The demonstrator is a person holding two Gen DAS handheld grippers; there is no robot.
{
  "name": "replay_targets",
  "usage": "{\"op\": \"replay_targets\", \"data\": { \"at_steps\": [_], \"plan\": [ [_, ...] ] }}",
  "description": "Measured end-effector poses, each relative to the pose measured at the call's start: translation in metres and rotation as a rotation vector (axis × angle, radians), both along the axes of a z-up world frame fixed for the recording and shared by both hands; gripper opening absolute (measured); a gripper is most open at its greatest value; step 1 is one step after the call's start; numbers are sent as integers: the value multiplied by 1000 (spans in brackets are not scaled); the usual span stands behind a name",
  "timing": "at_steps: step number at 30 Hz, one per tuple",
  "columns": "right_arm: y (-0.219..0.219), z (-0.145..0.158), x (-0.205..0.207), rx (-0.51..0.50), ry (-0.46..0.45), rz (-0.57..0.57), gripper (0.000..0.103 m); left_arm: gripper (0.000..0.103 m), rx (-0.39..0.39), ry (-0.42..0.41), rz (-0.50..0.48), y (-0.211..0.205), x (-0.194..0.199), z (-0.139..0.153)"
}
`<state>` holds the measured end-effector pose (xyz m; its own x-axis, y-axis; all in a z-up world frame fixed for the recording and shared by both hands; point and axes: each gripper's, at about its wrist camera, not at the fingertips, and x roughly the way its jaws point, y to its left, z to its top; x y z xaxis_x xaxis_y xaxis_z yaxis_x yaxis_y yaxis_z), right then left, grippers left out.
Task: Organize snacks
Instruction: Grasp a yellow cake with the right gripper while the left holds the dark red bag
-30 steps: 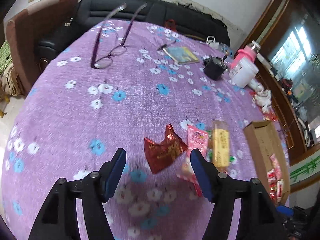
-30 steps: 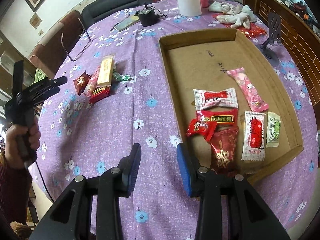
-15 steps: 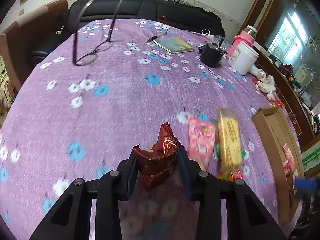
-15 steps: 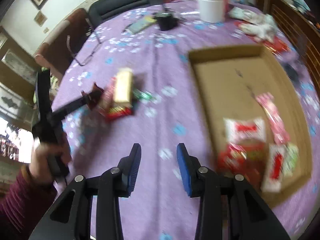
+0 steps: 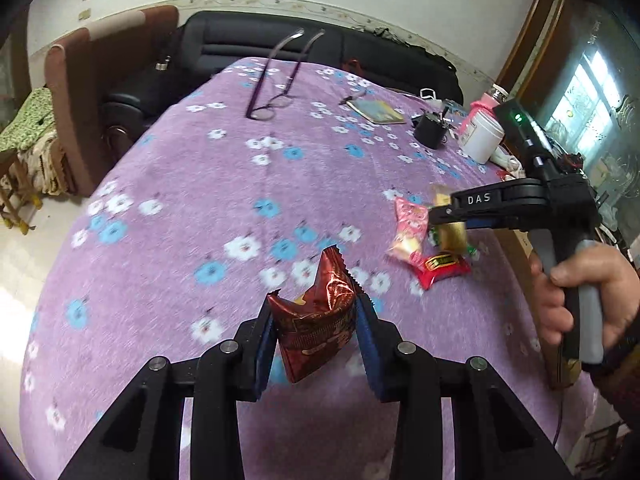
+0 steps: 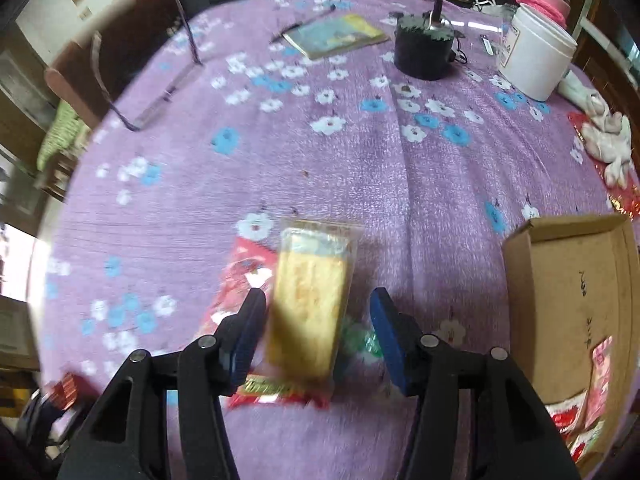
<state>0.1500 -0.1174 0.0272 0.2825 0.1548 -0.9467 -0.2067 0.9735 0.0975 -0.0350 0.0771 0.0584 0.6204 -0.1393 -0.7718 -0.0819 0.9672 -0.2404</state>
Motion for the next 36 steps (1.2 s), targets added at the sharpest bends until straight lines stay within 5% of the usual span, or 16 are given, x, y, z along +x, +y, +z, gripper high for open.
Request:
{"op": "replay_targets", "data": {
  "at_steps": [6,10,17,25,36],
  "plan": [
    [-27,26,-34,16,-68,1,31,39,-26,-17,15,2,-19,3],
    [-47,35,-79,83,-30,84,31,39,-17,-29,22,-17,-28,5],
    [-79,9,-144,145,86,304,31,39,3,-26,105,-89,-55,9],
    [-123,8,-164,184,98,450,31,39,16,35,198,-161,-92,16],
    [-73,9,-170,211,167,539,32,39,66,-26,286,-164,-123,56]
  ]
}}
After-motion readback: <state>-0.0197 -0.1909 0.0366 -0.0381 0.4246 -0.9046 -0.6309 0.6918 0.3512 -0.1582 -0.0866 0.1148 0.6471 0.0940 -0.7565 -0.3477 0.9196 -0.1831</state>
